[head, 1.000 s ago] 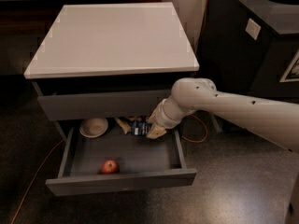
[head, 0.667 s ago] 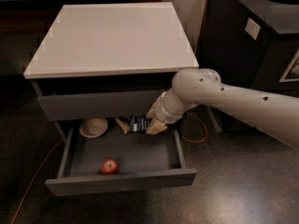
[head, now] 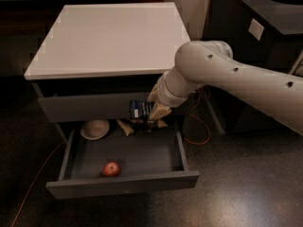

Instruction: Pick rxbar blueberry from middle drawer and place on counter

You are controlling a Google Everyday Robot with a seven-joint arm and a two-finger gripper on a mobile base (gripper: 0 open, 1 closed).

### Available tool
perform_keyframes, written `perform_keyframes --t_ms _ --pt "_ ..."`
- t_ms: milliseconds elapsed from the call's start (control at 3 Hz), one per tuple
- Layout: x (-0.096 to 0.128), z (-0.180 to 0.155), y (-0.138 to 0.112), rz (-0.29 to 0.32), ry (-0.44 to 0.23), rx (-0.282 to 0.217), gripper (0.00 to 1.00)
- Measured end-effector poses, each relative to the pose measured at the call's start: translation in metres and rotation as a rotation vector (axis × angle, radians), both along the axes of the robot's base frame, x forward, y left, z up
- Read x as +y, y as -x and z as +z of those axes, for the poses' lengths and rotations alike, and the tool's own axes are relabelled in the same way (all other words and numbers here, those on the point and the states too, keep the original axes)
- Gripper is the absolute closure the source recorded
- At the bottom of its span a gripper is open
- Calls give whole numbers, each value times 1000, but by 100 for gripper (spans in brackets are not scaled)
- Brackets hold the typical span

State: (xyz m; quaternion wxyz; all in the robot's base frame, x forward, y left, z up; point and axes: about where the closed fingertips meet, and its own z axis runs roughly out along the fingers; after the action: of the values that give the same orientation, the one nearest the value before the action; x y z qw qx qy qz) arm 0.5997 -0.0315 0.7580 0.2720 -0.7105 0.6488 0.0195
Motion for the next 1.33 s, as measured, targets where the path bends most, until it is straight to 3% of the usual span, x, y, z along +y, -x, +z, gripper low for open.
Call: perform_keyframes --t_ms 333,1333 --pt "3 33 -23 34 11 -29 100" --pt "26 114 -132 76 22 -93 100"
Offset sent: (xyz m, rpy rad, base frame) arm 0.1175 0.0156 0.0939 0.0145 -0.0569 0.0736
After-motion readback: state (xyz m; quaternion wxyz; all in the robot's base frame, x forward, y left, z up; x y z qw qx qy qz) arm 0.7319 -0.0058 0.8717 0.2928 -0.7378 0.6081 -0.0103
